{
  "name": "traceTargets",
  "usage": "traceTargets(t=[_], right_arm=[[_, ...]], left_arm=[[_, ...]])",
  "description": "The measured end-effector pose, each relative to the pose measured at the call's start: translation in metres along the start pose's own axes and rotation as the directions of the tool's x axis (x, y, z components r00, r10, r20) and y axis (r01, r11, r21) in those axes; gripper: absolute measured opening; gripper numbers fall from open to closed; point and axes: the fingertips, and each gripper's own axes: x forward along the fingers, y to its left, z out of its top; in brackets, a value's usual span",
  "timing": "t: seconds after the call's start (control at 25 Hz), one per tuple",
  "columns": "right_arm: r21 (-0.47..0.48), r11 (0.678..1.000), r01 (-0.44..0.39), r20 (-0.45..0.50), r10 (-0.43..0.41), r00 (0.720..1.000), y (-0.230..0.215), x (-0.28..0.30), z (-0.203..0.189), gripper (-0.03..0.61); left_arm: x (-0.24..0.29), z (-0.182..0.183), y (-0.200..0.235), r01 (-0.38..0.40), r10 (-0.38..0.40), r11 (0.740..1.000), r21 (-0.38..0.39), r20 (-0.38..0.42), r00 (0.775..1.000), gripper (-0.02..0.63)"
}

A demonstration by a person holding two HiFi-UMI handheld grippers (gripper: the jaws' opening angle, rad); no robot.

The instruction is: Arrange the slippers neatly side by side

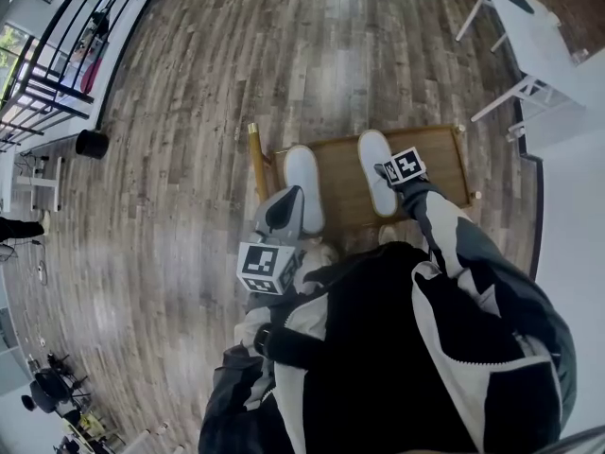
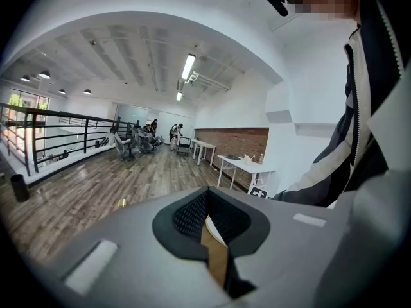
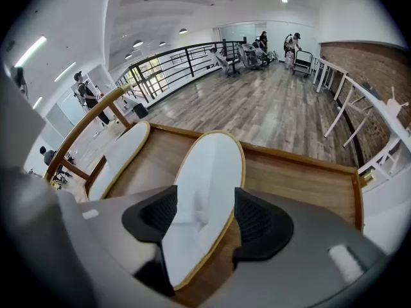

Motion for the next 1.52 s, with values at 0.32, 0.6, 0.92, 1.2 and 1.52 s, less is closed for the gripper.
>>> traceTargets(t=[0.32,0.6,0.92,1.2,1.52], right_arm=[[-0.008,1.000,0.004,-0.023,-0.004,1.000,0.002,-0.002,-0.004,0.218],[0.018,1.000,-0.009,-0.056,0.010,0.998,0.007,0.001,-0.009,0.019],[0.006,1.000,0.009,-0.021,-0.009,1.000,0.000,-0.010,0.000,0.020],[0.035,0.999,-0.041,0.124,0.036,0.992,0.023,-0.047,0.033,0.020],[0.037,0.987,-0.159,0.320,0.139,0.937,0.079,-0.116,0.071,0.021]], left_arm=[[-0.002,0.001,-0.004,0.004,-0.004,1.000,0.001,0.007,1.000,0.017],[-0.005,0.001,0.003,-0.007,0.007,1.000,-0.001,0.023,1.000,0.017],[-0.004,0.004,0.004,-0.016,0.016,1.000,-0.006,0.049,0.999,0.017],[0.003,0.009,0.006,-0.009,0.011,1.000,-0.021,0.075,0.997,0.017],[0.010,0.011,0.004,0.013,-0.010,1.000,-0.027,0.086,0.996,0.017]])
